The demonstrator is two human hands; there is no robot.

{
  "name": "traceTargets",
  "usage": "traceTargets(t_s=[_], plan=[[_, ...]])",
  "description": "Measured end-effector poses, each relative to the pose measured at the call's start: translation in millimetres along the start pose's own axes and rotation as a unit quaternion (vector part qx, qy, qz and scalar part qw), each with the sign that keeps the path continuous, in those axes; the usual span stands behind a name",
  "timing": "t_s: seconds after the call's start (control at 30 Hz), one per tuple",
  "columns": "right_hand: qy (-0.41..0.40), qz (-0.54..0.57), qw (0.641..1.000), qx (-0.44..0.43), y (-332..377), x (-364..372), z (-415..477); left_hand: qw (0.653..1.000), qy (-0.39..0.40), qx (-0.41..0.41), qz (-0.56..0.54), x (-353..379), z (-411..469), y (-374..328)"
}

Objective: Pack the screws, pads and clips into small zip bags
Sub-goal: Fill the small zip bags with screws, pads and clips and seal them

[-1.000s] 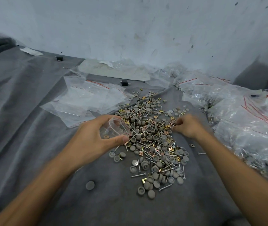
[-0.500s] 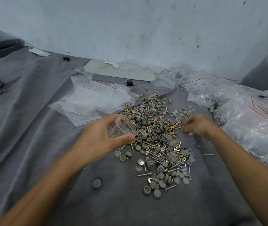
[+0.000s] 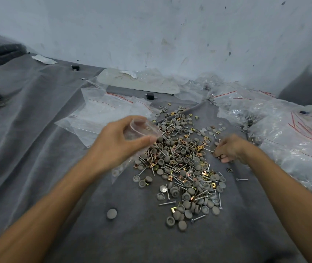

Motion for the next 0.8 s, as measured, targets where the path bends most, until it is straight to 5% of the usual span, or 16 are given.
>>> traceTargets(t_s=[0.27, 0.43, 0.67, 0.8], plan=[[-0.014, 0.023, 1.000, -0.012, -1.7, 1.6, -4.0, 0.995, -0.089, 0.028, -0.034, -53.2, 8.3, -0.8], [-0.019, 0.055, 0.998, -0.021, -2.2, 2.0, -10.8, 0.992, 0.019, -0.011, 0.126, -12.4, 14.3, 12.5], [-0.036, 0.077, 0.995, -0.057, -5.5, -10.7, -18.7, 0.990, 0.046, 0.010, 0.130, 11.2, 11.0, 12.4], [0.022, 0.154, 0.983, -0.100, 5.9, -1.7, -25.8, 0.990, 0.050, 0.019, 0.129, 16.7, 9.9, 14.0]])
Point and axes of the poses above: each hand's wrist, its own z-axis towards the middle knuckle, its own x-axis out of the palm, y = z × x, the point moved 6 cm from there along z, towards the middle knuckle, and after that the axes turned 9 degrees about y, right-handed, at the moved point
